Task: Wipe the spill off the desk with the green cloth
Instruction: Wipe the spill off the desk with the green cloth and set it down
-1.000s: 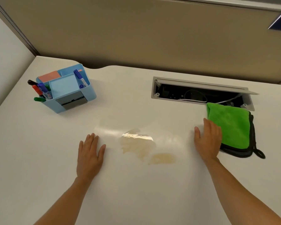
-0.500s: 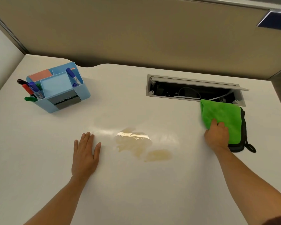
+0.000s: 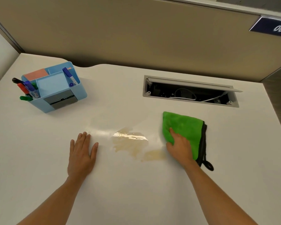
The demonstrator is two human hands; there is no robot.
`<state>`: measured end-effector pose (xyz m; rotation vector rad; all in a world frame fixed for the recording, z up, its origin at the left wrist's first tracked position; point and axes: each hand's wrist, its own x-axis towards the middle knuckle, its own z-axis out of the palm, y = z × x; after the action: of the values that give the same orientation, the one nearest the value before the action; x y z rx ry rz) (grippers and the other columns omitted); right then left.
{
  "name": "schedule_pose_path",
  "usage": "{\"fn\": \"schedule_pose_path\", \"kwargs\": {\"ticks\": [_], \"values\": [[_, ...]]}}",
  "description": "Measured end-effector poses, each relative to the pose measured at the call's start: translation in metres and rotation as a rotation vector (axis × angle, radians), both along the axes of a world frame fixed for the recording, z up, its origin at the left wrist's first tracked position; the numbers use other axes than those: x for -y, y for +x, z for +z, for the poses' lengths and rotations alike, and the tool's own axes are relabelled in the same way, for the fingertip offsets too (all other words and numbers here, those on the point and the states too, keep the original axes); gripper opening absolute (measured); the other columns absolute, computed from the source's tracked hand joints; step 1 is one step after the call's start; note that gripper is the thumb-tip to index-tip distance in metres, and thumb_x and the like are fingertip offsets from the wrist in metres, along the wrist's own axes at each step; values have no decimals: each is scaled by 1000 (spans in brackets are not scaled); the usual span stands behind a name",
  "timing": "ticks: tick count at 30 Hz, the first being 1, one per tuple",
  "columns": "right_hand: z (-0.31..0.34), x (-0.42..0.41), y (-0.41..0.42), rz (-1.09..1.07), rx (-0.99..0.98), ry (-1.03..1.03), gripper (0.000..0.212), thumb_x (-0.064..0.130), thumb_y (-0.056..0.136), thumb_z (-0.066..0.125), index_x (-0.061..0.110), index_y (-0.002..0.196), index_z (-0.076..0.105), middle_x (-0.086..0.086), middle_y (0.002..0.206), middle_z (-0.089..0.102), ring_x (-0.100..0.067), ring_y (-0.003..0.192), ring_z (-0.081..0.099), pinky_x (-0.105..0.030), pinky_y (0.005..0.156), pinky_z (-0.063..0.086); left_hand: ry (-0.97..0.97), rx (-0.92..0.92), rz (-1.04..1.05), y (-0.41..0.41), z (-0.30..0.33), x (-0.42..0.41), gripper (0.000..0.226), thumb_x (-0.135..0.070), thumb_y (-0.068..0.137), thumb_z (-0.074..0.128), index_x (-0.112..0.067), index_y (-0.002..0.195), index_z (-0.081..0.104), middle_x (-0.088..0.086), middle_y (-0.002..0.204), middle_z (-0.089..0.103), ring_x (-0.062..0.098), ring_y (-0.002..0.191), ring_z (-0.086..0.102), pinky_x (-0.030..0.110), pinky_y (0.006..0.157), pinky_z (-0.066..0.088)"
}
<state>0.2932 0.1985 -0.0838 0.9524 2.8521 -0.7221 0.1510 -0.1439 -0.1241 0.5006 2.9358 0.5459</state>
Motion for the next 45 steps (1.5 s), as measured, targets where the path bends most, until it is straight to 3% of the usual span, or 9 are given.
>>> {"fn": "schedule_pose_path", "kwargs": {"ticks": [7,13,17,22,27,32,36,41,45], "values": [[-6,12,11,48,-45,6,63,16,80,54,23,142,46,-16,105,66,-35,91,61,-42,78,51,6,12,-3,1,5,0,69,-55,95,18,-11,148,28,5,158,26,13,147,10,37,121,0],[-2,-24,18,-202,-94,29,58,12,81,54,18,138,50,-14,96,65,-27,78,56,-32,66,45,8,7,-9,1,2,-1,70,-55,95,18,-11,147,30,6,157,27,15,148,12,39,121,1],[0,-6,15,-222,-109,-19,57,10,81,53,14,138,50,-14,88,65,-28,75,57,-31,64,45,1,2,-10,1,4,-2,70,-56,94,18,-10,146,31,7,157,28,16,147,12,38,121,0],[-5,75,11,-62,-61,-102,64,18,79,55,17,142,45,-19,116,65,-38,100,61,-43,86,50,0,14,-5,3,8,-3,71,-56,94,17,-9,147,30,7,158,27,16,148,11,39,121,0],[-9,143,-17,145,-28,-119,69,26,79,45,19,147,33,-14,110,64,-37,89,61,-42,77,51,16,7,-6,2,8,-2,67,-52,95,19,-9,146,32,8,157,28,17,148,13,41,121,3],[-9,122,-36,213,-43,-54,67,26,80,47,21,147,36,-13,112,64,-38,87,61,-43,77,52,23,19,-5,1,7,0,66,-49,96,17,-10,147,31,7,157,28,16,148,12,40,121,1],[-9,72,-59,48,-62,-26,63,23,81,49,20,144,41,-14,118,64,-35,99,60,-42,84,50,21,17,-5,2,8,-1,62,-45,97,17,-10,147,30,5,157,27,14,148,11,37,121,-1],[-5,36,-84,-102,-109,-58,61,17,77,51,19,138,49,-11,97,69,-32,86,62,-36,73,52,21,-11,-7,0,3,-1,59,-43,98,19,-10,145,33,7,156,31,15,147,14,38,121,0],[-3,56,-96,19,-97,-83,64,17,75,50,23,138,49,-8,92,69,-29,82,62,-32,69,50,12,-20,-10,0,2,-2,58,-41,98,19,-9,144,34,9,154,34,17,146,16,37,121,-1]]}}
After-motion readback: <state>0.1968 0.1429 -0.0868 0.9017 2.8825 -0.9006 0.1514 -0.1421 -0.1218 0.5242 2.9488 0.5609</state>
